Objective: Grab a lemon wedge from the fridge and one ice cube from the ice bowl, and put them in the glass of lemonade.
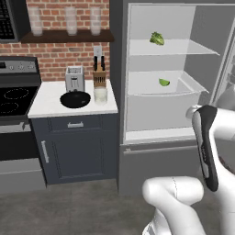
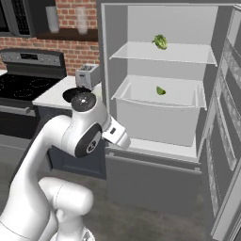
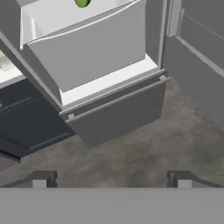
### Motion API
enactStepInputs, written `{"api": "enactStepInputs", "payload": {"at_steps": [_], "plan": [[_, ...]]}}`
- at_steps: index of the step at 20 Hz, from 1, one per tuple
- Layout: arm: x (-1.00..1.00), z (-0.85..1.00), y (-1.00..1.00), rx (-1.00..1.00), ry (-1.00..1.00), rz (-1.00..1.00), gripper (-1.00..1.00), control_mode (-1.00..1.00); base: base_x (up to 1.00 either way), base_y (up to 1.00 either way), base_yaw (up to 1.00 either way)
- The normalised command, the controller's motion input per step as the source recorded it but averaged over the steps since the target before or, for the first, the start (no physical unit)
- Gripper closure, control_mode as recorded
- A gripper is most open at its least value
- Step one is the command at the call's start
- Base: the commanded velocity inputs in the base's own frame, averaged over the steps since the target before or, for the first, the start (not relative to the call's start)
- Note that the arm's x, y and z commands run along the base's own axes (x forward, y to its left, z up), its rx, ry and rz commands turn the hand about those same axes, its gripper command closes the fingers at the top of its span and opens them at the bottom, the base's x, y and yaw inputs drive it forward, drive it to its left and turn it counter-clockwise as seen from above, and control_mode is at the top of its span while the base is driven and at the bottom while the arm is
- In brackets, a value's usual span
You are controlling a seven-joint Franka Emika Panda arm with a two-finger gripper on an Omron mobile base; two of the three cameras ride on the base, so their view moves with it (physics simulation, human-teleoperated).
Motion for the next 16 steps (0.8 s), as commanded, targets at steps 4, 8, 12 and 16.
{"api": "enactStepInputs", "payload": {"at_steps": [4, 8, 12, 16], "plan": [[0.01, -0.14, -0.27, -0.02, 0.00, 0.00, -1.00, -1.00, 0.00, 0.00, 0.00], [0.00, -0.02, -0.34, 0.00, 0.00, 0.00, -1.00, 1.00, 0.00, -0.17, 0.00], [0.00, 0.00, 0.00, 0.00, 0.00, 0.00, -1.00, 1.00, 0.00, -0.78, 0.00], [0.00, 0.00, 0.00, 0.00, 0.00, 0.00, -1.00, 1.00, 0.13, -0.60, 0.00]]}}
